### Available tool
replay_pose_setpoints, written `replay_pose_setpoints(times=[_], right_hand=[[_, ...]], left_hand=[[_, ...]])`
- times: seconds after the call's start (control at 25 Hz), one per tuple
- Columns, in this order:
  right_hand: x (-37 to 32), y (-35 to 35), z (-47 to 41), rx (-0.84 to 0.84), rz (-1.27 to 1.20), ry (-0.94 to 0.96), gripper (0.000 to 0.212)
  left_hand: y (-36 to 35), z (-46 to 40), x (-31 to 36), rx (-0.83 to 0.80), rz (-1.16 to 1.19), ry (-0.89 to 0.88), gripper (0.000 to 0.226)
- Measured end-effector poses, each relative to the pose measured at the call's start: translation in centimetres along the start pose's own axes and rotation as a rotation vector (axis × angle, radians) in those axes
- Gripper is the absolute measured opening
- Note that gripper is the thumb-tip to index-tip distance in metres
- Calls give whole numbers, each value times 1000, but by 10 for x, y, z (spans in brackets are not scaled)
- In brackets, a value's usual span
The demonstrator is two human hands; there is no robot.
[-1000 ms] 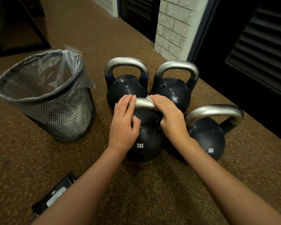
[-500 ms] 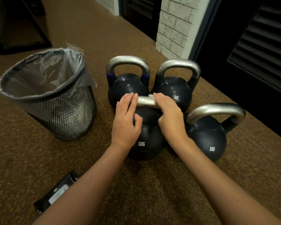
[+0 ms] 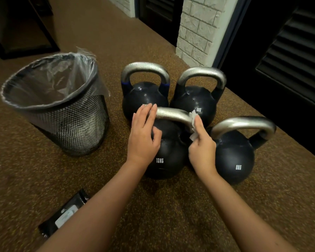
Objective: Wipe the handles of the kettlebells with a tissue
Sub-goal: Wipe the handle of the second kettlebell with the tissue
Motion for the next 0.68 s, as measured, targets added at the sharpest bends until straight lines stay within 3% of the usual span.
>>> replay_pose_setpoints(times=[0.16, 0.28, 0.44, 0.56, 0.68], right_hand=[[33, -5, 10, 22, -144, -367, 60], [21, -13, 24, 77, -564, -501, 66], [-11, -36, 29, 71, -1125, -751, 54], [-23, -48, 18, 205, -1341, -853, 44], [-31, -62, 15, 246, -1400, -885, 53]], left_hand=[[1, 0, 0, -8, 7, 3, 55], [0, -1, 0, -3, 3, 7, 55], [1, 0, -1, -6, 24, 5, 55], [1, -1, -3, -18, 50, 19, 58], [-1, -1, -5, -49, 68, 18, 60]])
Point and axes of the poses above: each hand's wrist, its own z-axis away from the middle knuckle, its own y-axis out of the back of the hand, x = y × z, the point moved 9 cm from there along -z, towards the middle knuckle, and after that the axes turned 10 degrees about y, right-handed, at the moved point
